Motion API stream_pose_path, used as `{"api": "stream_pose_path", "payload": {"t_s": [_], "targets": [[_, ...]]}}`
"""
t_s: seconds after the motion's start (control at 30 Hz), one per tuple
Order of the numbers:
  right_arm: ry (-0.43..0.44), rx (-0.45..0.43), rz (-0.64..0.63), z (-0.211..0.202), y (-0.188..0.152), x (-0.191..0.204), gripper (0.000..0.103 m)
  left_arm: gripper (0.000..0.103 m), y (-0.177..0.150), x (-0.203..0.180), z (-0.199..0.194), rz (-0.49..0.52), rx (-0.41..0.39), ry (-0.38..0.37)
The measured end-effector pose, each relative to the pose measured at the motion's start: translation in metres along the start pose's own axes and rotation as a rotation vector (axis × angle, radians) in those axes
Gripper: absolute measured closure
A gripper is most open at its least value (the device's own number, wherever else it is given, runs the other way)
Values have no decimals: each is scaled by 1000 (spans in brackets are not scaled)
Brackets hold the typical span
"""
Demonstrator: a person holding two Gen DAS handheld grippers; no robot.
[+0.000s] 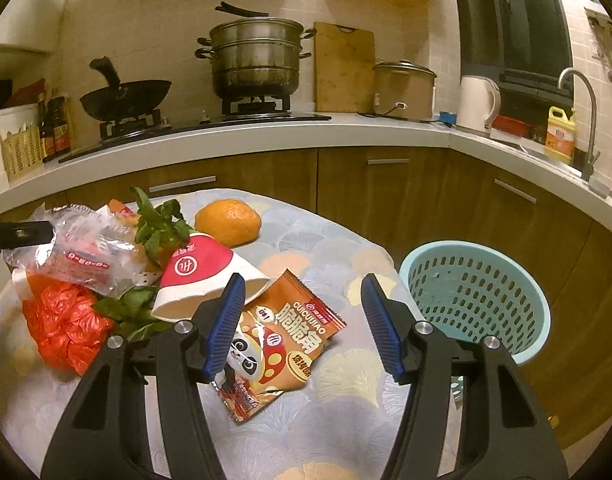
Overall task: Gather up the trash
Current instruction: 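Grasp the clear plastic bag with the left tool and lift it, then grasp the green leafy vegetable with the right tool while the left tool holds the plastic bag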
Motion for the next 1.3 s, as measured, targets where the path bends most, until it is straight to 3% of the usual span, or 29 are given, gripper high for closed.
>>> {"api": "stream_pose_path", "payload": {"t_s": [0.1,0.17,0.2,0.23,0.43,0.7,0.9,1.0,1.17,1.23,1.3], "targets": [[-12,-6,-22,-2,-1,4,46,31,0,-4,5,-2,7,-14],[-17,-8,-31,-2,-1,6,46,43,-1,-6,8,-4,16,-24],[-17,-8,-32,-2,-1,6,46,58,-3,-8,10,-8,24,-18],[-17,-7,-32,-2,-1,6,47,65,-4,-7,12,-12,26,-6],[-5,-3,-16,-2,-1,3,46,96,-10,-8,3,-39,-21,13],[33,18,-4,1,-1,0,46,101,-12,-21,-51,-16,-166,14],[83,46,-29,5,14,9,46,101,-4,-16,-86,-56,-271,10],[92,53,-39,5,22,4,37,101,0,-15,-91,-65,-298,24],[49,93,-68,15,25,-10,36,101,4,-22,-92,-64,-322,7],[61,127,-54,23,18,-21,29,101,3,-26,-91,-50,-325,19],[75,173,-40,34,8,-32,29,101,2,-33,-89,-30,-327,22]]}}
Point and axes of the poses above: each gripper's, at about its wrist camera, not at the fingertips, and z roughly the way its jaws point, x to its left, y to its top, the point moved 10 cm from there along z, roughly the way its jaws point, and after that the axes turned 14 degrees about x, right-handed, at the moved point
